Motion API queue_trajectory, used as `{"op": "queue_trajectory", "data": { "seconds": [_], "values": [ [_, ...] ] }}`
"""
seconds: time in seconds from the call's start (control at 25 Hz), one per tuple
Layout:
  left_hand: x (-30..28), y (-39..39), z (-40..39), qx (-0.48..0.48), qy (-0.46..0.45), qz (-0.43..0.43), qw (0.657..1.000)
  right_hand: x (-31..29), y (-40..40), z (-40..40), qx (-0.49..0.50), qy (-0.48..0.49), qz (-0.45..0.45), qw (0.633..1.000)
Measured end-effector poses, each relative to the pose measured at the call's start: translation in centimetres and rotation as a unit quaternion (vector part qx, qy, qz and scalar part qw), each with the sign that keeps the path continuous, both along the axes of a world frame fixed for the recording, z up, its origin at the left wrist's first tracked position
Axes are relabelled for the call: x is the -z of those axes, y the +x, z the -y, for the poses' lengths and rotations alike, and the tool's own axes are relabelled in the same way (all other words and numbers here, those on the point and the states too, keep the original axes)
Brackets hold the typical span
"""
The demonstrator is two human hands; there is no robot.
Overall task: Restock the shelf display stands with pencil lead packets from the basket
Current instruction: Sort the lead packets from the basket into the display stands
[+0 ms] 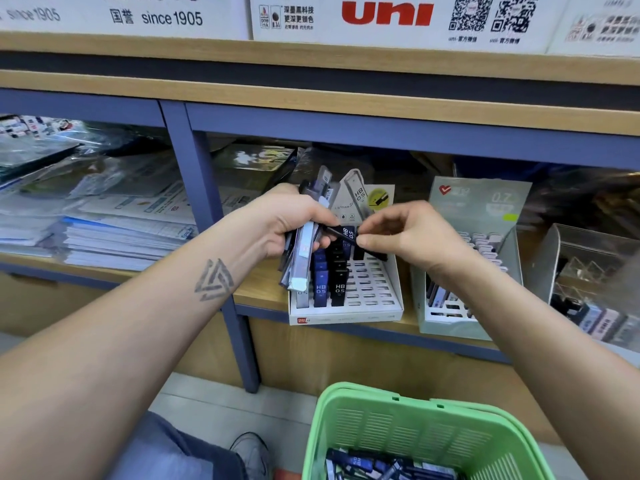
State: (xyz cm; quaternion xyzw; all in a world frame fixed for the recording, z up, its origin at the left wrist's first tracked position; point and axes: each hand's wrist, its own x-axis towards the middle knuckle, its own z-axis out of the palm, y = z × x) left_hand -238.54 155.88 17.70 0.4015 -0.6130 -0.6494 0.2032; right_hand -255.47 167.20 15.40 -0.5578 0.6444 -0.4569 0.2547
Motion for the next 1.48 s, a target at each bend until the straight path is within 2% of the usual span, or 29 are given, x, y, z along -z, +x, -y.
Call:
{"op": "queue_trajectory", "data": {
  "seconds": [0.12, 0.24, 0.36, 0.6, 0.88, 1.36, 1.48],
  "values": [
    [-0.1, -0.9, -0.2, -0.025, -0.031, -0.055, 0.998, -1.6, 0.3, 0.5, -0.058, 0.006, -0.064, 0.996],
    [0.1, -1.6, 0.3, -0.054, -0.004, -0.075, 0.996, -1.8, -0.6, 2.1, -0.006, -0.006, -0.131, 0.991],
    [0.6, -1.8, 0.9, -0.054, 0.017, -0.041, 0.998, 0.5, -1.1, 3.5, 0.057, -0.01, -0.075, 0.996],
    [0.5, -1.7, 1.1, -0.047, 0.025, -0.029, 0.998, 4.7, -2.1, 4.9, 0.191, -0.032, -0.047, 0.98],
    [0.6, -1.6, 0.9, -0.041, 0.016, -0.01, 0.999, 6.9, -1.6, 5.3, 0.157, -0.032, -0.129, 0.979],
    [0.6, -1.5, 0.4, -0.034, 0.019, 0.006, 0.999, 7.4, -1.7, 5.8, 0.125, 0.005, -0.142, 0.982],
    [0.5, -1.5, 0.3, -0.034, 0.015, 0.006, 0.999, 7.4, -1.6, 5.7, 0.133, 0.011, -0.183, 0.974]
  ]
}}
